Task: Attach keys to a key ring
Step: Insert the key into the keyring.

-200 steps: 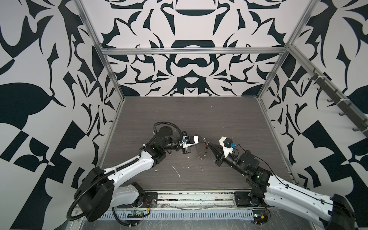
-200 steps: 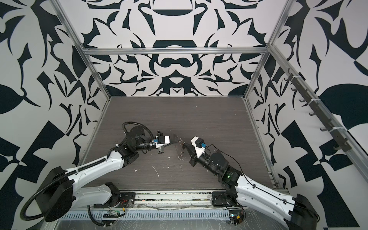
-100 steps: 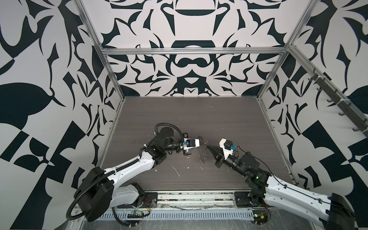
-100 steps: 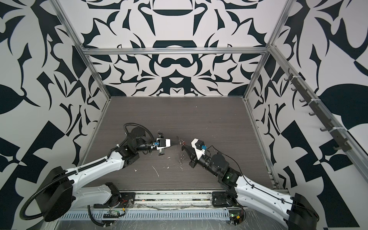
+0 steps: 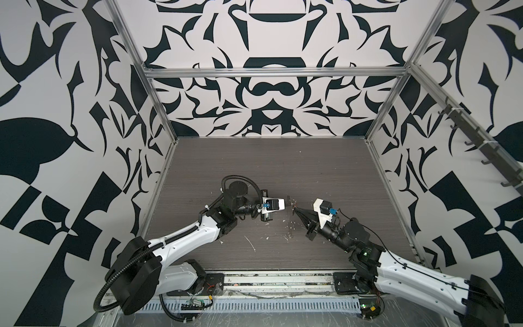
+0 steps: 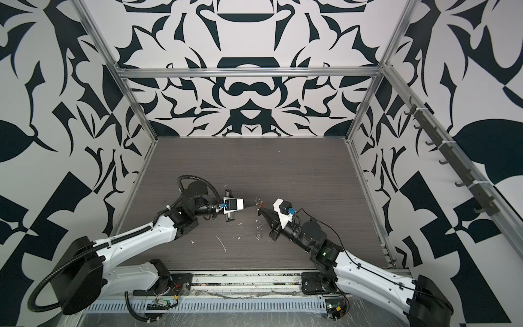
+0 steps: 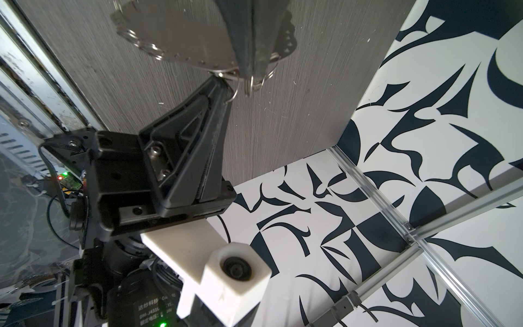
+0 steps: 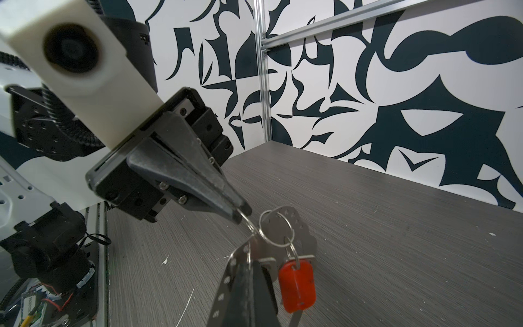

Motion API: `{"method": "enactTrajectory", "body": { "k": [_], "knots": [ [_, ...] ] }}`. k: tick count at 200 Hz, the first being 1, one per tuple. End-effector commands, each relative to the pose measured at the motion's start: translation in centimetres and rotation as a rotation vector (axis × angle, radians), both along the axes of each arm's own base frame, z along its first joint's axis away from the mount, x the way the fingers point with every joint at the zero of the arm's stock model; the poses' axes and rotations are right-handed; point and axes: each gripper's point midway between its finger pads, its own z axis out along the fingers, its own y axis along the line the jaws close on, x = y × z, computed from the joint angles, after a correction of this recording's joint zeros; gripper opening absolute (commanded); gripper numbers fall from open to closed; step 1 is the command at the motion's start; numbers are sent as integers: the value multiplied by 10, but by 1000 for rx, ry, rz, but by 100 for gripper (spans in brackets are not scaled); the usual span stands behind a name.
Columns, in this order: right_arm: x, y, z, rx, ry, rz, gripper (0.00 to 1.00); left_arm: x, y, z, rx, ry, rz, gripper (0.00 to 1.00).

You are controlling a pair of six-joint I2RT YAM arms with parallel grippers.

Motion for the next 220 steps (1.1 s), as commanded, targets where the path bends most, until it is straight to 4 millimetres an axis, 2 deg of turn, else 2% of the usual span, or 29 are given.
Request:
{"method": "enactTrajectory", "body": {
  "k": [1,107,220],
  "knots": [
    [-3,-2,19,56,-45,10,0,0,1,11,-19,-44,6,0],
    [4,-3,29,71,-59,-29,0,-3,-2,8,-10,-47,-6,0],
    [8,-5,32,78,-56,-55,0,-4,-2,8,-9,-51,-13,0]
  ]
}}
